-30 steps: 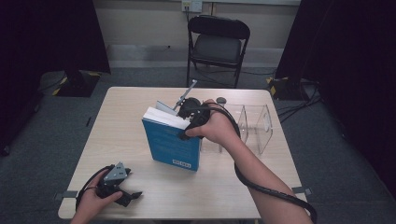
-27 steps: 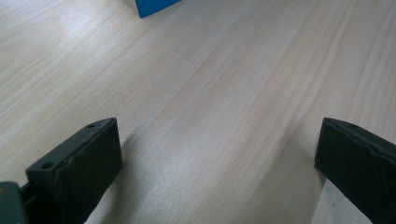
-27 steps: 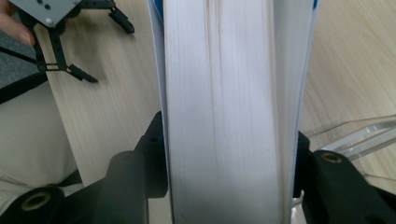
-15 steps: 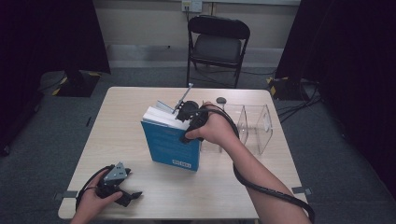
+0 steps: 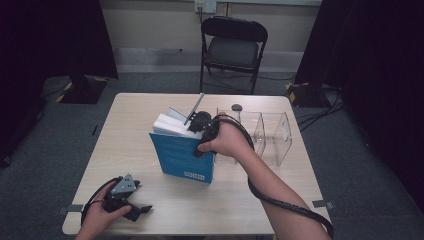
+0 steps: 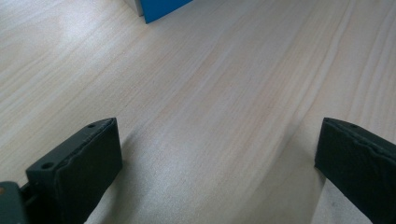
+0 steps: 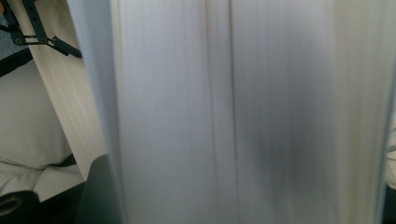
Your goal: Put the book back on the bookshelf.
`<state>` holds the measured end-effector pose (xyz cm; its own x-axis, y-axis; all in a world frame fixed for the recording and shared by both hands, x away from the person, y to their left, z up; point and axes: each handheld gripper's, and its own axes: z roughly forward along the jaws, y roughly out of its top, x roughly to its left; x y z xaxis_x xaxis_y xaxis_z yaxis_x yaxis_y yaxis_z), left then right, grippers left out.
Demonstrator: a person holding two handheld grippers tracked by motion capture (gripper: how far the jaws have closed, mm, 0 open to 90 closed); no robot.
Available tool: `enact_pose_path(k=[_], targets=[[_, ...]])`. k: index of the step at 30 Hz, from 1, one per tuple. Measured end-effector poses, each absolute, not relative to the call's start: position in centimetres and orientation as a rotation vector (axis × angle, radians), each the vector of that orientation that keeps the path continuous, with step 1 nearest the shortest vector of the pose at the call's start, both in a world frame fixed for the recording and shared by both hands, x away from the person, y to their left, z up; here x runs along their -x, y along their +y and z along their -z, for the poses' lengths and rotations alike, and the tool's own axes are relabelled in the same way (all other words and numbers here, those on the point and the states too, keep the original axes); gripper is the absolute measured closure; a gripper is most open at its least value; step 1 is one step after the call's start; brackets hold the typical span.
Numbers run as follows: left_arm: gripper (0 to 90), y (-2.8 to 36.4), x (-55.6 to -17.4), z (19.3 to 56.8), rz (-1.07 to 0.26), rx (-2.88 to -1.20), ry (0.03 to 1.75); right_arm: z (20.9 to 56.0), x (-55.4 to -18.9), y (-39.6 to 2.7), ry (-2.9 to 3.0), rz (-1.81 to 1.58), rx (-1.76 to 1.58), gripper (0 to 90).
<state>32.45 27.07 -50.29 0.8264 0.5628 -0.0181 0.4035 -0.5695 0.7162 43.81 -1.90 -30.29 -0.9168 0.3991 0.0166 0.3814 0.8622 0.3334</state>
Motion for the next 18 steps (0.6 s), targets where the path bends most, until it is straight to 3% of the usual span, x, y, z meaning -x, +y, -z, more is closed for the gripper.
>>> enact_pose_path(k=[3, 5, 7, 11, 12, 18], targets=[[0.0, 27.07, -32.45, 50.29, -0.273, -2.252, 0.703, 30.28, -43.81, -1.87, 2.979, -0.505, -0.636, 40.2], [0.0, 27.07, -32.45, 50.29, -0.273, -2.252, 0.703, 30.25, -43.79, -1.82, 2.965, -0.47, -0.626, 30.1], [0.0, 27.06, -32.45, 50.29, -0.273, -2.252, 0.703, 30.28, -43.82, -1.83, 2.977, -0.475, -0.629, 30.5], [0.0, 27.1, -32.49, 50.27, -0.273, -2.257, 0.698, 30.28, -43.69, -1.66, 2.996, -0.465, -0.581, 39.6], [0.0, 27.1, -32.49, 50.27, -0.274, -2.258, 0.697, 30.21, -43.4, -1.41, 2.997, -0.434, -0.524, 51.0], [0.0, 27.1, -32.5, 50.27, -0.279, -2.255, 0.699, 30.24, -43.43, -1.28, 2.996, -0.413, -0.489, 55.4]])
